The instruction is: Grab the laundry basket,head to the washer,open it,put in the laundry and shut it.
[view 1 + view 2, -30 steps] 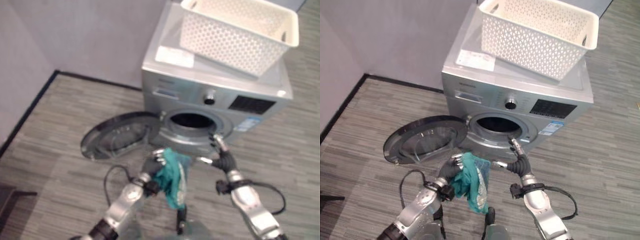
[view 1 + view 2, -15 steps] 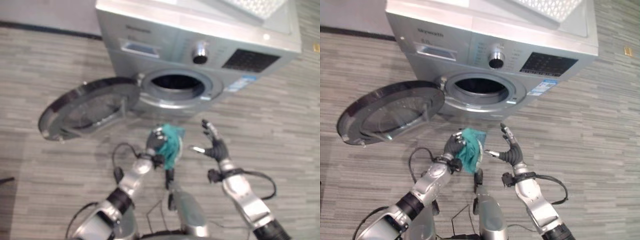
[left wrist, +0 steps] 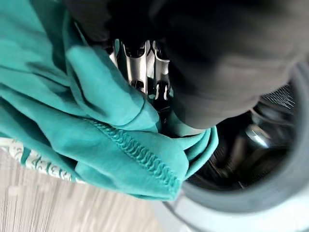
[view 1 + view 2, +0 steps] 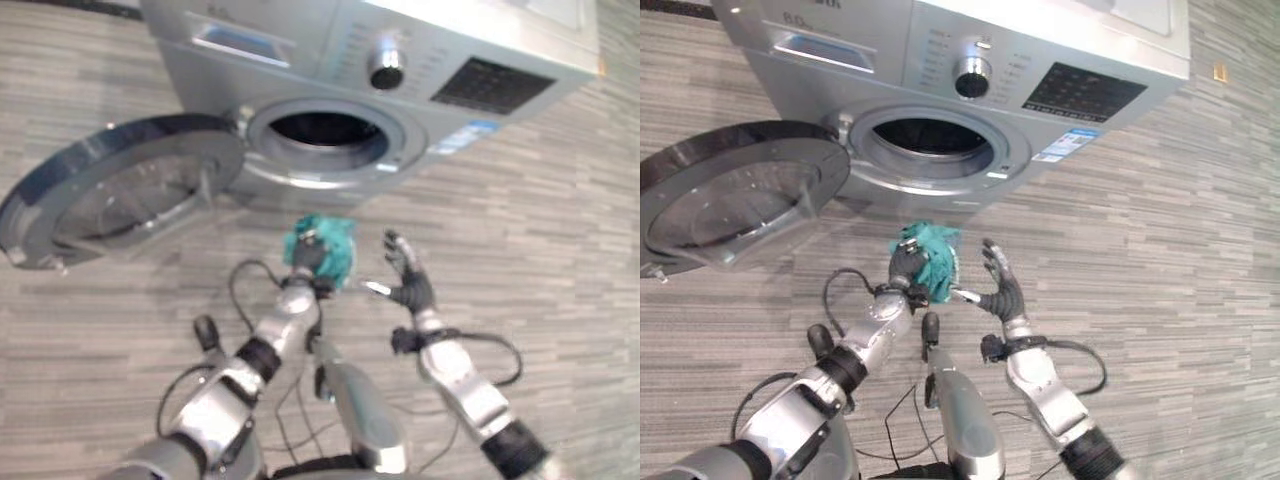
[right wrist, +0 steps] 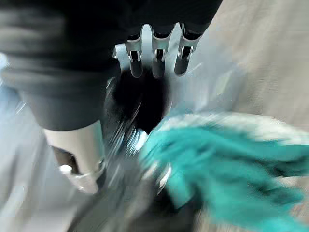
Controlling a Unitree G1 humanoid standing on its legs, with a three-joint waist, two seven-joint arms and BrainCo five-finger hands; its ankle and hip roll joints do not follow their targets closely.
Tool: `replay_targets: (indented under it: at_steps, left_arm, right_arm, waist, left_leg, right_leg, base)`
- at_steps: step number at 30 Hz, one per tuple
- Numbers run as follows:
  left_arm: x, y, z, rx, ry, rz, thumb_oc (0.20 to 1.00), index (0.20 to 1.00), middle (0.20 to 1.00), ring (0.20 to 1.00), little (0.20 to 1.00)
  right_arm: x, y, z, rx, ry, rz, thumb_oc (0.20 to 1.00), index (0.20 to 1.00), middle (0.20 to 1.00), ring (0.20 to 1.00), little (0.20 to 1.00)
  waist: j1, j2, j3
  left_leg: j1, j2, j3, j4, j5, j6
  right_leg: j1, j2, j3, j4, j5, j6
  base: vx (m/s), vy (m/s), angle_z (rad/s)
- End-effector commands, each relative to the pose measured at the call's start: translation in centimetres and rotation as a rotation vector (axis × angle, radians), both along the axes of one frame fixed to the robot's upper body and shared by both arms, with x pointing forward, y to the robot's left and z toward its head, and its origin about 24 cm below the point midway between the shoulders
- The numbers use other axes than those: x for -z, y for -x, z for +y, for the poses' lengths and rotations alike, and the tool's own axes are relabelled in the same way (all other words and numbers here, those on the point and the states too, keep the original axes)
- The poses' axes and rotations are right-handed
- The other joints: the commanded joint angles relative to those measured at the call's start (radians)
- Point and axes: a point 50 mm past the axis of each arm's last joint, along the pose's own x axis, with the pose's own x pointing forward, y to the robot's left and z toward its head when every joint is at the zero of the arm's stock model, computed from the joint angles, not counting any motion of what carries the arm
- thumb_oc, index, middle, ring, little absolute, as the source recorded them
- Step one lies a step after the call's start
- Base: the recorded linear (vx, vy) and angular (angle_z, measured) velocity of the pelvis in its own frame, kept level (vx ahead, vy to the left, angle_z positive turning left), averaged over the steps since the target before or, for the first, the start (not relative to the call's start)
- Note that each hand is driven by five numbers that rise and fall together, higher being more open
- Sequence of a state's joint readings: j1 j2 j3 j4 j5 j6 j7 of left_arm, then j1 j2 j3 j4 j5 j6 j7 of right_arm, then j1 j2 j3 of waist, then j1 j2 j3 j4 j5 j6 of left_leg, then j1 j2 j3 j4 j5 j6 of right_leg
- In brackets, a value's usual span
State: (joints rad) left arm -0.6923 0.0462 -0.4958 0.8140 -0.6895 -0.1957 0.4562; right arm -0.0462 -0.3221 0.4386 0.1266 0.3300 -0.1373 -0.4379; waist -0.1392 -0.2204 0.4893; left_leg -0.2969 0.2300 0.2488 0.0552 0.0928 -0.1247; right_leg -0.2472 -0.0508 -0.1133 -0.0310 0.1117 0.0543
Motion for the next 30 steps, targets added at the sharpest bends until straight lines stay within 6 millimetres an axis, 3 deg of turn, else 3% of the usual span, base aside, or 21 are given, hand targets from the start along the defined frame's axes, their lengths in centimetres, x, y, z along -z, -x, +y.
replay_targets:
  at_steps: [1,2,4,6,7,9,11,13,19,23,28,29,30]
  left_arm:
    - [-2.8,-0.5,-2.7,0.002,0.120,-0.094,0.200,0.200,0.200,0.200,0.200]
    - [-3.1,-0.5,-2.8,0.001,0.129,-0.102,0.200,0.200,0.200,0.200,0.200]
    - [-4.6,-0.5,-3.2,0.039,0.179,-0.167,0.200,0.200,0.200,0.200,0.200]
    - [-4.6,-0.5,-3.2,0.040,0.178,-0.167,0.200,0.200,0.200,0.200,0.200]
    - [-5.4,-0.5,-3.3,0.072,0.180,-0.209,0.200,0.200,0.200,0.200,0.200]
    - [-6.1,-0.5,-3.9,0.112,0.183,-0.239,0.200,0.200,0.200,0.200,0.200]
    - [-6.6,-0.7,-4.2,0.137,0.172,-0.261,0.200,0.200,0.200,0.200,0.200]
    - [-7.6,-1.0,-4.9,0.174,0.157,-0.291,0.200,0.200,0.200,0.200,0.200]
    - [-9.0,-1.7,-6.2,0.222,0.137,-0.305,0.200,0.200,0.200,0.200,0.200]
    - [-9.7,-2.0,-6.7,0.236,0.130,-0.303,0.200,0.200,0.200,0.200,0.200]
    - [-12.4,-2.8,-6.9,0.230,0.145,-0.354,0.200,0.200,0.200,0.200,0.200]
    - [-13.9,-3.3,-6.7,0.210,0.156,-0.381,0.200,0.200,0.200,0.200,0.200]
    - [-13.9,-3.3,-6.7,0.210,0.156,-0.381,0.200,0.200,0.200,0.200,0.200]
  right_arm:
    - [0.2,0.0,-4.8,0.247,-0.070,0.004,1.000,1.000,1.000,1.000,1.000]
    - [1.6,0.5,-5.8,0.313,-0.076,0.063,1.000,1.000,1.000,1.000,1.000]
    - [8.0,4.3,-11.0,0.639,-0.027,0.364,1.000,1.000,1.000,1.000,1.000]
    - [8.0,4.3,-11.0,0.639,-0.028,0.363,1.000,1.000,1.000,1.000,1.000]
    - [10.6,6.9,-12.6,0.727,0.017,0.516,1.000,1.000,1.000,1.000,1.000]
    - [13.2,10.4,-13.6,0.786,0.050,0.696,1.000,1.000,1.000,1.000,1.000]
    - [15.1,13.6,-13.5,0.764,0.088,0.864,1.000,1.000,1.000,1.000,1.000]
    - [16.9,16.7,-12.2,0.632,0.139,1.057,1.000,1.000,1.000,1.000,1.000]
    - [18.1,18.6,-10.5,0.449,0.162,1.204,1.000,1.000,1.000,1.000,1.000]
    - [18.2,18.4,-9.9,0.391,0.164,1.214,1.000,1.000,1.000,1.000,1.000]
    - [17.7,14.7,-8.9,0.283,0.192,1.089,1.000,1.000,1.000,1.000,1.000]
    - [17.3,13.6,-8.9,0.251,0.222,1.048,1.000,1.000,1.000,1.000,1.000]
    - [17.3,13.6,-8.9,0.251,0.223,1.048,1.000,1.000,1.000,1.000,1.000]
  waist:
    - [-0.006,0.004,-0.012]
    - [-0.009,0.005,-0.011]
    - [-0.024,0.009,-0.009]
    - [-0.023,0.010,-0.009]
    - [-0.026,0.012,-0.006]
    - [-0.027,0.015,-0.002]
    - [-0.024,0.020,0.001]
    - [-0.027,0.024,0.009]
    - [-0.038,0.031,0.020]
    - [-0.046,0.037,0.022]
    - [-0.057,0.044,0.025]
    - [-0.061,0.042,0.025]
    - [-0.062,0.042,0.025]
  left_leg:
    - [-0.142,0.020,-0.033,0.024,0.044,0.015]
    - [-0.145,0.020,-0.034,0.026,0.043,0.015]
    - [-0.161,0.012,-0.035,0.036,0.036,0.016]
    - [-0.162,0.012,-0.035,0.037,0.036,0.016]
    - [-0.173,0.007,-0.039,0.040,0.035,0.017]
    - [-0.180,0.002,-0.041,0.041,0.034,0.019]
    - [-0.187,-0.001,-0.041,0.041,0.035,0.021]
    - [-0.198,-0.007,-0.039,0.041,0.039,0.022]
    - [-0.216,-0.013,-0.037,0.044,0.040,0.025]
    - [-0.230,-0.020,-0.036,0.046,0.037,0.027]
    - [-0.258,-0.033,-0.030,0.036,0.037,0.031]
    - [-0.269,-0.039,-0.029,0.022,0.044,0.031]
    - [-0.270,-0.040,-0.029,0.021,0.045,0.031]
  right_leg:
    - [-0.021,-0.045,-0.065,0.117,-0.154,0.036]
    - [-0.023,-0.046,-0.065,0.119,-0.154,0.036]
    - [-0.035,-0.051,-0.069,0.127,-0.153,0.039]
    - [-0.036,-0.051,-0.069,0.128,-0.153,0.039]
    - [-0.043,-0.054,-0.069,0.134,-0.154,0.039]
    - [-0.051,-0.056,-0.070,0.139,-0.156,0.040]
    - [-0.054,-0.059,-0.072,0.139,-0.154,0.042]
    - [-0.063,-0.062,-0.070,0.137,-0.152,0.045]
    - [-0.076,-0.069,-0.066,0.131,-0.145,0.050]
    - [-0.088,-0.074,-0.064,0.126,-0.140,0.054]
    - [-0.120,-0.084,-0.051,0.113,-0.124,0.063]
    - [-0.133,-0.089,-0.047,0.104,-0.116,0.068]
    - [-0.134,-0.089,-0.047,0.104,-0.115,0.068]
  base:
    - [0.00,0.029,-0.03]
    - [0.00,0.034,-0.03]
    - [0.00,0.016,-0.02]
    - [0.00,0.000,0.00]
    - [0.00,-0.005,-0.06]
    - [0.00,-0.005,-0.06]
    - [0.00,0.000,0.00]
    - [0.00,0.008,0.02]
    - [0.00,0.000,0.00]
    - [0.00,0.000,0.00]
    - [0.01,0.044,0.01]
    - [0.00,0.000,0.00]
    - [0.00,0.000,0.00]
